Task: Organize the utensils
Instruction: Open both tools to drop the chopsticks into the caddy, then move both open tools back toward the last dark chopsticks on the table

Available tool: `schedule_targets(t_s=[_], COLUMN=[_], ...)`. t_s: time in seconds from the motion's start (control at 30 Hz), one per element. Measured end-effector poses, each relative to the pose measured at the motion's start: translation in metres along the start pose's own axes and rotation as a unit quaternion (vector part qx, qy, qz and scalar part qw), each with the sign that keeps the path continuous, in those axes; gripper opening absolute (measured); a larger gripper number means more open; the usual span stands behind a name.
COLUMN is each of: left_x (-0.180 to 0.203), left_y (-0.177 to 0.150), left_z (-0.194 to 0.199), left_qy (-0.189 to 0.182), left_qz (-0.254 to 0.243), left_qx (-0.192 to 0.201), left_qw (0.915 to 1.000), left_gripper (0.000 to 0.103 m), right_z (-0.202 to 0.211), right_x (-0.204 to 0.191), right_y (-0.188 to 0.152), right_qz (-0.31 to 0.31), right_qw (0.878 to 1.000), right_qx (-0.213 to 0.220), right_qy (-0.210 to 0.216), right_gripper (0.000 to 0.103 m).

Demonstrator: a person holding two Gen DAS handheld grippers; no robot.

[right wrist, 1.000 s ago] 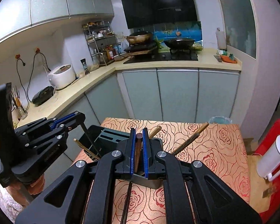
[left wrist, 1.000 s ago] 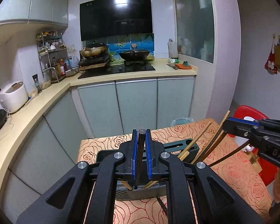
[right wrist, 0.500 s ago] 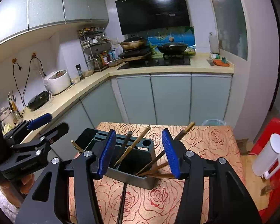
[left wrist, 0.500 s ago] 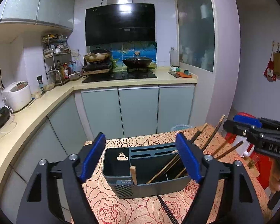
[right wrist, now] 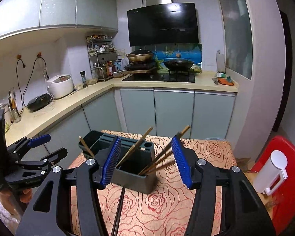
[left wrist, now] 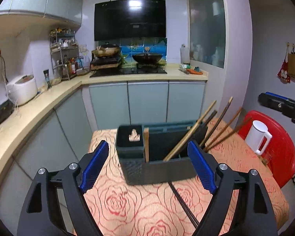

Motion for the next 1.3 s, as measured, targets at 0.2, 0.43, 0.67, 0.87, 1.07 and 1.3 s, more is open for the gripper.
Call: schedule_targets(t_s=[0.2,0.43,0.67,0.87,1.07,1.3], left_x=[-0.003,-0.003,-0.001,0.005,0.005,0.006], left_y=[-0.035,-0.078,-0.113,-0.137,-0.157,-0.175], left_z=[0.010,0.015,0.017,0.015,0.010,0.006], left_qy=[0.004,0.016,0.025,0.028,0.020,0.014], left_qz=[0.010,0.012,0.015,0.005,0.018,0.027], left_qx=[-0.015,-0.043,-0.062,-0.075,-0.092,-0.109], left_qw=[0.9998,0.9989,0.9977,0.9968,0.9954,0.9936], left_gripper=[0.080,0.080,0.080,0.080,0.080,0.080], right_z=[0.010,0.018,0.023,0.023,0.019,0.015], right_x=[0.003,0.004,-0.002,-0.004,-0.004,-0.004], right_y=[-0.034,-0.080,-0.125,-0.157,-0.181,-0.201], right_qz=[0.004,0.009,0.019,0.018,0.010,0.014], right_qw=[1.000,0.999,0.998,0.998,0.997,0.996], right_qx=[-0.006,-0.018,-0.032,-0.048,-0.061,-0.067], right_qy=[-0.013,-0.030,-0.040,-0.042,-0.047,-0.061], right_gripper=[0.052,0.052,0.054,0.054,0.055,0.059])
Point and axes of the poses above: each gripper's, at about its wrist camera, not at the fingertips, and z roughly against the way its jaws point, x to its right, y to its top, the point moved 5 cm from there along -z, roughly the way its jaws point, and after that the axes turned 8 degrees about -y, right-handed, at the moved point
